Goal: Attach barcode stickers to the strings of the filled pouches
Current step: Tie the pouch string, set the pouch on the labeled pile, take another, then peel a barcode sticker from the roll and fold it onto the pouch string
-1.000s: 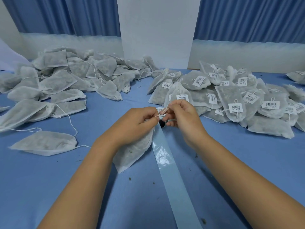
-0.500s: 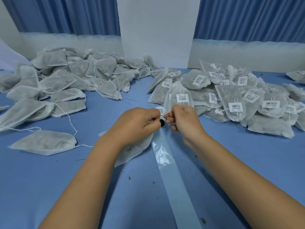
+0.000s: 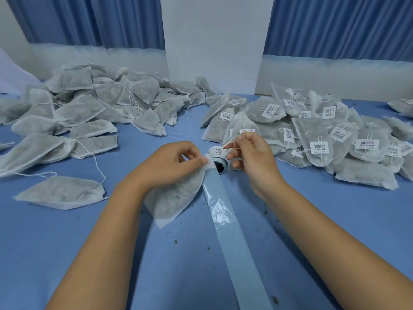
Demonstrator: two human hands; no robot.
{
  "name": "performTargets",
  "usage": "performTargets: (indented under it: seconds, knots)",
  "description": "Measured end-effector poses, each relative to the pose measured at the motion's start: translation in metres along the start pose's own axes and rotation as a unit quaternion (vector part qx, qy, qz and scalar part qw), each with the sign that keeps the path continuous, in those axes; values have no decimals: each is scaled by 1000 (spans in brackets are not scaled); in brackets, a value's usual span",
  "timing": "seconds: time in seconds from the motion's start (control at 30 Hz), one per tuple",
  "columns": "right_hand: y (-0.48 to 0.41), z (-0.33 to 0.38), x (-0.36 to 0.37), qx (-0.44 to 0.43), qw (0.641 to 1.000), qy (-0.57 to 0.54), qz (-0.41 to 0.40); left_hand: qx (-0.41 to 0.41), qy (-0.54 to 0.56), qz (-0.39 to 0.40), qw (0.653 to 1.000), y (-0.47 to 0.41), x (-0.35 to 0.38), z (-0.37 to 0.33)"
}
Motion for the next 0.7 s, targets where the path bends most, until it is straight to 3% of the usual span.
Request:
performTargets:
  seconds: [0.1,0.23,0.37,0.47,0.7]
  knots:
    - [0,7,1,-39,999,17,19,-41,-27,2,999,-2,-7,10]
    - [7,19,12,-125,987,47,93,-79,-3,-55,995,-4,-20,14]
    - [18,22,25,-179,965,101,161,-98,142,-119,978,-2,-32,13]
    - [25,22,33,-195,953,122,196,-115,229,-120,959,-2,-31,8]
    - [28,21,40,-210,940,133,234,-96,329,-115,932,-2,-23,2]
Point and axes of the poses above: each hand's wrist, its own y-axis away from the middle knuckle, its own x-axis out of the palm, z = x × y, the point moved 6 cm from there along -y, towards the middle knuckle, and after that the axes turned 14 degrees about -x, right-handed, at the moved point
